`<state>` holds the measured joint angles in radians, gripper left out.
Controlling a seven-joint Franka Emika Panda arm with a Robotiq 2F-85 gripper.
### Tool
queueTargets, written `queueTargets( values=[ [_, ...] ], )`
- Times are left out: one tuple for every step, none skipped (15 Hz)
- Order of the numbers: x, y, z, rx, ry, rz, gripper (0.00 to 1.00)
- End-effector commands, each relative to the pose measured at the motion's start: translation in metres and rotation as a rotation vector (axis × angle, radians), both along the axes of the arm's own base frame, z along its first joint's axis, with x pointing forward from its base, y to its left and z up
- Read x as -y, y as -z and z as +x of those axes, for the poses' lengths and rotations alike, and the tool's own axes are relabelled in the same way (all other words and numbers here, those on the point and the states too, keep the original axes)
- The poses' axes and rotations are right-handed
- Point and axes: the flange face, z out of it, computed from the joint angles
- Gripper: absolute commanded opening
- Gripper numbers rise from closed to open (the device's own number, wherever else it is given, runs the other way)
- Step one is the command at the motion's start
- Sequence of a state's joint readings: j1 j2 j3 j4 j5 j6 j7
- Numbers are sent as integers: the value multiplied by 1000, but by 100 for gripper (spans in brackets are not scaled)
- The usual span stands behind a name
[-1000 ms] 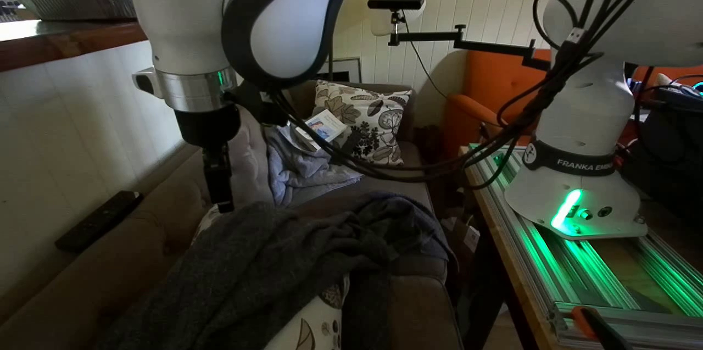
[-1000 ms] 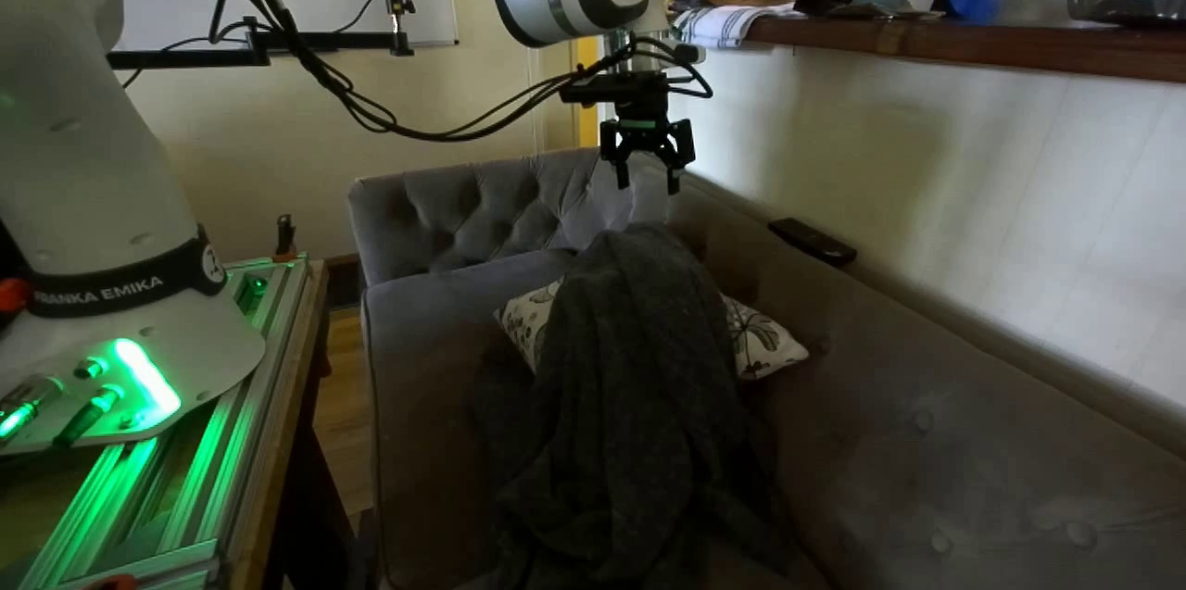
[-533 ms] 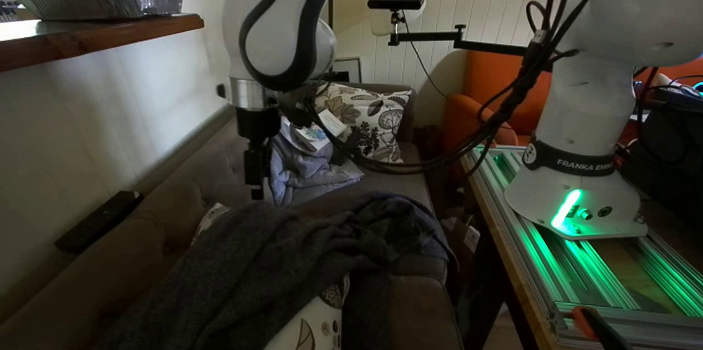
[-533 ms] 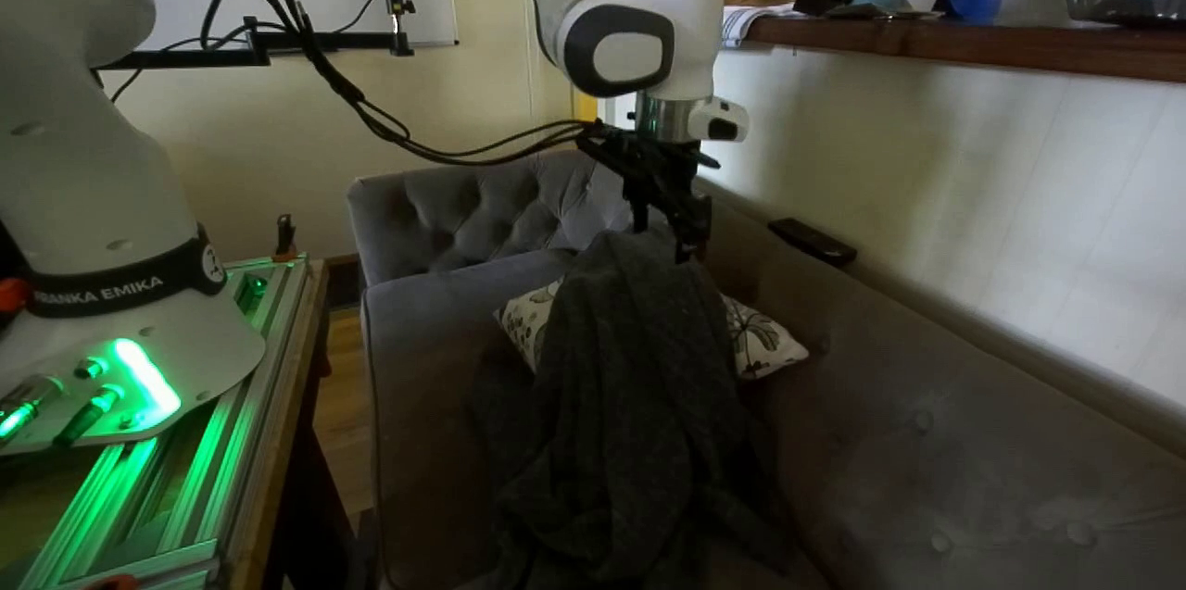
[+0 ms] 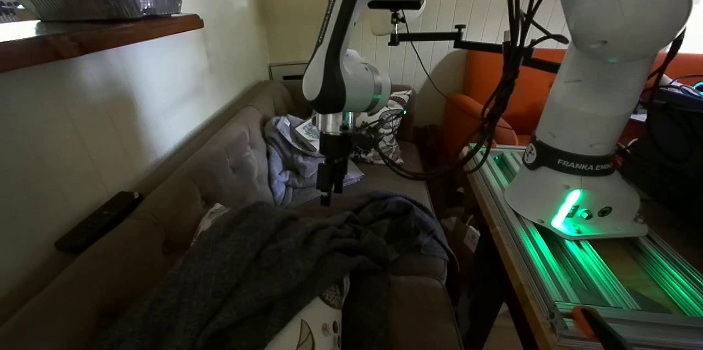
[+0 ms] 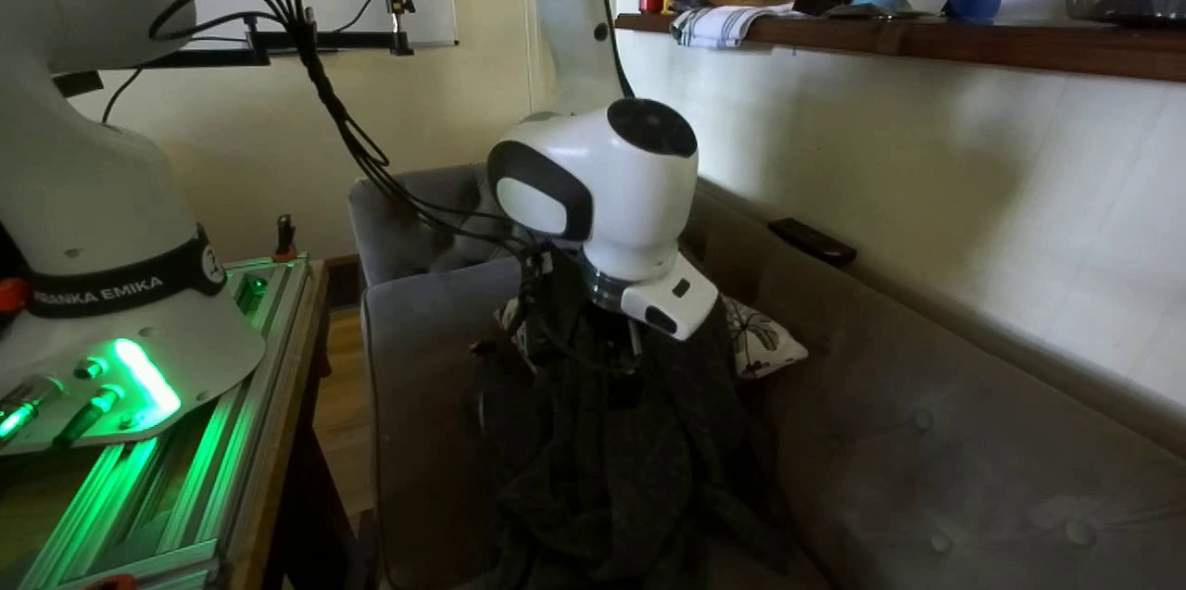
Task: Move the grey cloth to the left and place it over the white pillow.
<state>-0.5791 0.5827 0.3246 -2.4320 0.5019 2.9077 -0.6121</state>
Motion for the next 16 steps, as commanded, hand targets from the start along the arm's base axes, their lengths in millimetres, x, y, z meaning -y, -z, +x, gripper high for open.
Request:
queueTargets(
  values=[
    [4,3,-2,-4,10,6,100],
    [3,4,-2,-4,12,9,100],
    [0,3,-1,-1,9,12,100],
    [-3,3,1,1,5,14,100],
    [8,2,9,13,81,1,100],
    [27,1,12,20,172,5,100],
    [48,1,12,18,222,9,100],
    [66,3,8,0,272,17,100],
    [88,8,1,-7,327,14,100],
    [108,13,-8,-20,380,15,100],
    [129,22,-22,-33,436,6,100],
    [146,31,-33,-53,490,14,100],
    [160,42,-45,-72,543,17,100],
    [170,52,-57,-98,595,22,100],
    [176,62,-62,-122,646,31,100],
    [179,71,-65,-145,699,36,100]
  ],
)
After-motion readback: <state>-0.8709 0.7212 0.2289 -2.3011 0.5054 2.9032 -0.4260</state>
